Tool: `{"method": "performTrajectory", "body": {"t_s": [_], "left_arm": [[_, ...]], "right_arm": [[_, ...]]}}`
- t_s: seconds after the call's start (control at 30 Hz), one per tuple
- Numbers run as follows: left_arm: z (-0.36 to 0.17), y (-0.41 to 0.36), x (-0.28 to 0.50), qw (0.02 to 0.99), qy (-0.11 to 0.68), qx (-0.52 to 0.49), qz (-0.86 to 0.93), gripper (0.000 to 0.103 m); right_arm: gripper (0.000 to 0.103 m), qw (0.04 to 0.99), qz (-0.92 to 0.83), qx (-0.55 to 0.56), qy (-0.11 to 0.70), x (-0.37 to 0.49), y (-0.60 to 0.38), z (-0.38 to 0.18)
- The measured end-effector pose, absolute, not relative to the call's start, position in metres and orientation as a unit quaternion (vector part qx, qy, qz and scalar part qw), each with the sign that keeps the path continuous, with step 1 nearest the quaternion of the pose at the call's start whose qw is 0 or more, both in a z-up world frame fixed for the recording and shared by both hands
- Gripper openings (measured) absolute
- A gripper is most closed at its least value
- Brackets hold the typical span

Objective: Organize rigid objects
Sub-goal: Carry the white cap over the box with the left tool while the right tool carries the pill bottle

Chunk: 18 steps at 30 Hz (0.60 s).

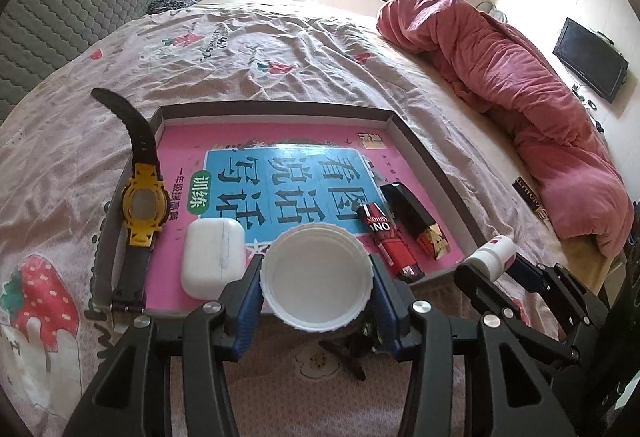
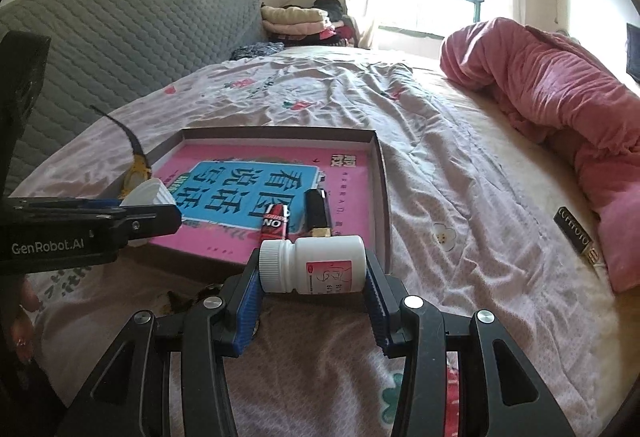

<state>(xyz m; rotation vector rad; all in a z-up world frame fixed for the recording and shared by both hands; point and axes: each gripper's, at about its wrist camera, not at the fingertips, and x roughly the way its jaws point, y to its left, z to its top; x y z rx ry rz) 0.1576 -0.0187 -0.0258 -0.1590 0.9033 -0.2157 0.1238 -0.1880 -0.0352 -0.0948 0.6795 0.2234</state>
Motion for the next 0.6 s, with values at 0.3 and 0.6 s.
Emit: {"method": "performTrajectory", "body": {"t_s": [0.3,0.6], "left_arm": [[-0.035,-0.017,0.173,0.887,0.442,-0.083,-0.101,0.050],[-0.048,-0.021,0.186,0.881,0.454,-0.087,-0.101,0.050]], "right_arm": [[0.047,0.935,0.101,-0.049,0.336,0.136,-0.189,-0.041],[0.047,0.936,0.096,-0.056,0.335,0.143,-0.188,-0.045]]}}
